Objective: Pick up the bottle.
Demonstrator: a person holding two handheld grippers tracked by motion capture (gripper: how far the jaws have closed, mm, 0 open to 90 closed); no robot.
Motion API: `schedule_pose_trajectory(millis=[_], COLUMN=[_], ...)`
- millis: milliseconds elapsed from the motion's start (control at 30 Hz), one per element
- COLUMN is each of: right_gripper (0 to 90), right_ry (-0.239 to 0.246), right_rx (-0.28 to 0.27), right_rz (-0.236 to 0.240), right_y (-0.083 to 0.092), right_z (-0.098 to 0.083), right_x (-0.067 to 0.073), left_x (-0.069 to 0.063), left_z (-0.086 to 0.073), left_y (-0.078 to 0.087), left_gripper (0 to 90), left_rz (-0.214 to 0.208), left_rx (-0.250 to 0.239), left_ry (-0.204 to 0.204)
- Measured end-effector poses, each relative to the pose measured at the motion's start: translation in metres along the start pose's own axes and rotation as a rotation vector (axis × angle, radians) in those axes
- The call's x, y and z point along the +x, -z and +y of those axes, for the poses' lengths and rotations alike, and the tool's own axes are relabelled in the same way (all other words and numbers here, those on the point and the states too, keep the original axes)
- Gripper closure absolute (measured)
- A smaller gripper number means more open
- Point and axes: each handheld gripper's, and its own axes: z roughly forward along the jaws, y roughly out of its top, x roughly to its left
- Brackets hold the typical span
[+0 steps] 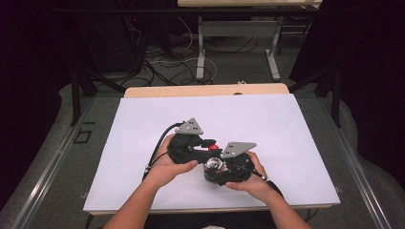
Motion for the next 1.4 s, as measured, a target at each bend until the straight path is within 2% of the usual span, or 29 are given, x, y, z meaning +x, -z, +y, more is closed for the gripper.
schedule_pose_trajectory(millis=[67, 167, 333, 467, 567, 600, 667, 700, 767, 833, 900, 933, 1000, 1033, 1233, 1267, 1300, 1400], right_gripper=[29.4, 29.5, 29.9, 30.1, 30.1, 30.2, 30.0, 29.9, 29.9, 29.8, 29.8, 29.7, 29.7, 29.7, 29.7, 29.7, 29.7, 29.7], right_ry=[-0.001, 0.001, -0.028, -0.032, -0.026, -0.036, -0.044, -0.044, -0.052, -0.04, -0.053, -0.042, -0.036, -0.036, -0.018, -0.018, -0.021, -0.025], right_rx=[-0.001, -0.014, -0.044, -0.049, -0.052, -0.049, -0.054, -0.062, -0.054, -0.056, -0.061, -0.056, -0.072, -0.074, -0.066, -0.061, -0.071, -0.065], right_rz=[0.0, -0.001, -0.041, -0.082, -0.129, -0.143, -0.147, -0.142, -0.119, -0.092, -0.062, -0.044, -0.041, -0.037, -0.003, 0.005, 0.007, 0.017], right_y=[0.0, -0.001, -0.002, -0.001, -0.002, -0.002, -0.003, -0.003, -0.002, -0.001, 0.0, 0.001, 0.001, 0.002, 0.003, 0.003, 0.002, 0.002], right_z=[0.0, 0.0, -0.001, -0.001, -0.001, -0.001, -0.001, -0.001, -0.001, -0.001, 0.0, 0.0, 0.0, 0.0, 0.002, 0.002, 0.002, 0.002], right_x=[0.001, 0.002, 0.004, 0.005, 0.008, 0.009, 0.008, 0.008, 0.006, 0.005, 0.005, 0.004, 0.005, 0.006, 0.007, 0.007, 0.007, 0.008], left_x=[-0.001, -0.003, -0.005, -0.01, -0.017, -0.019, -0.02, -0.019, -0.016, -0.014, -0.012, -0.01, -0.007, -0.005, 0.004, 0.005, 0.006, 0.008], left_z=[-0.001, 0.0, 0.001, 0.002, 0.003, 0.003, 0.003, 0.004, 0.005, 0.005, 0.006, 0.006, 0.005, 0.005, 0.0, 0.0, 0.0, -0.001], left_y=[0.001, 0.003, 0.001, 0.0, -0.002, -0.003, -0.005, -0.004, -0.003, -0.001, 0.003, 0.005, 0.009, 0.01, 0.013, 0.015, 0.014, 0.013], left_gripper=[60.8, 61.0, 61.1, 61.3, 61.4, 61.4, 61.3, 61.1, 60.5, 57.2, 54.0, 53.4, 52.3, 51.8, 52.4, 53.0, 53.2, 54.5], left_rz=[0.012, 0.023, 0.064, 0.131, 0.201, 0.217, 0.223, 0.211, 0.182, 0.139, 0.105, 0.081, 0.035, 0.017, -0.022, -0.037, -0.04, -0.056], left_rx=[-0.005, -0.004, -0.019, -0.029, -0.034, -0.031, -0.039, -0.023, -0.022, -0.026, -0.026, -0.014, -0.01, -0.007, -0.007, 0.005, -0.01, -0.001], left_ry=[-0.001, 0.018, 0.052, 0.08, 0.097, 0.099, 0.099, 0.093, 0.082, 0.1, 0.103, 0.099, 0.096, 0.079, 0.018, 0.009, 0.003, -0.009])
